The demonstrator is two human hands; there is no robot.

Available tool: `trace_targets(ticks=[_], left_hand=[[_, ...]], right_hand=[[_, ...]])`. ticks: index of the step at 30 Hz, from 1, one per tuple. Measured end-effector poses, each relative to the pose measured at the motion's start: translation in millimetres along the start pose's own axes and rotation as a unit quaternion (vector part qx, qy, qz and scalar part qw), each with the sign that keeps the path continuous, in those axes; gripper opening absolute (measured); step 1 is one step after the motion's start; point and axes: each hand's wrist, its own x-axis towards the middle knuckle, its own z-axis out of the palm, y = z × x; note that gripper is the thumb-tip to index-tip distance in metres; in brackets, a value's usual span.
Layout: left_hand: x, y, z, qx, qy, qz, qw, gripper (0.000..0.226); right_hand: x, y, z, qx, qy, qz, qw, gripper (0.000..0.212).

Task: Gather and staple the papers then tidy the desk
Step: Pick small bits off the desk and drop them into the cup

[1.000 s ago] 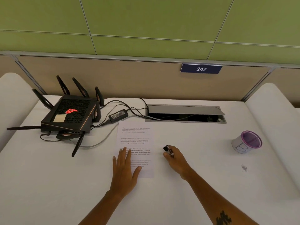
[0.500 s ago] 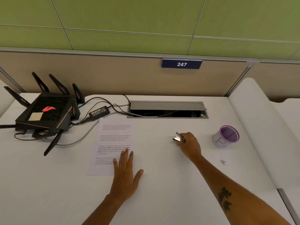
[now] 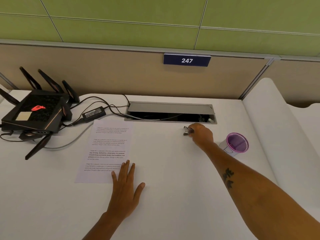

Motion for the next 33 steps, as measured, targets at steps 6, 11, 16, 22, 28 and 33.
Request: trace_targets(ticks=[6,11,16,22,28,33], left_hand=[[-0.3,8.7,6.4,0.003,-0.008,-0.006,1.000,0.079],[2.7,20.6,6.9,0.007,-0.012,0.005,1.000,0.079],[9.8,35.2,8.7,0.018,-0.027,0.021,0.999,0.080],[14.3,61.9,17.1,0.039,-0.054,0.051,0.996,0.083],[12.2,98.1,35.4,0.074,-0.101,0.082,0.989,0.088],[9.8,132.5,53.5,0.074,-0.134,0.107,0.982,0.090]], right_hand=[[10.8,11.6,4.3,-0.015,-0.011,-0.032,0.999,0.032],[-1.4,17.1,9.7,0.023,-0.002,-0.028,0.999,0.067],[-55.8,21.4,37.3,0.003,0.054,-0.078,0.995,0.083],[-141.7,30.6,66.9,-0.056,0.050,-0.125,0.989,0.076],[-202.9,54.6,70.5,-0.071,0.030,-0.077,0.994,0.075],[-233.0,90.2,58.9,-0.079,0.041,-0.022,0.996,0.078]])
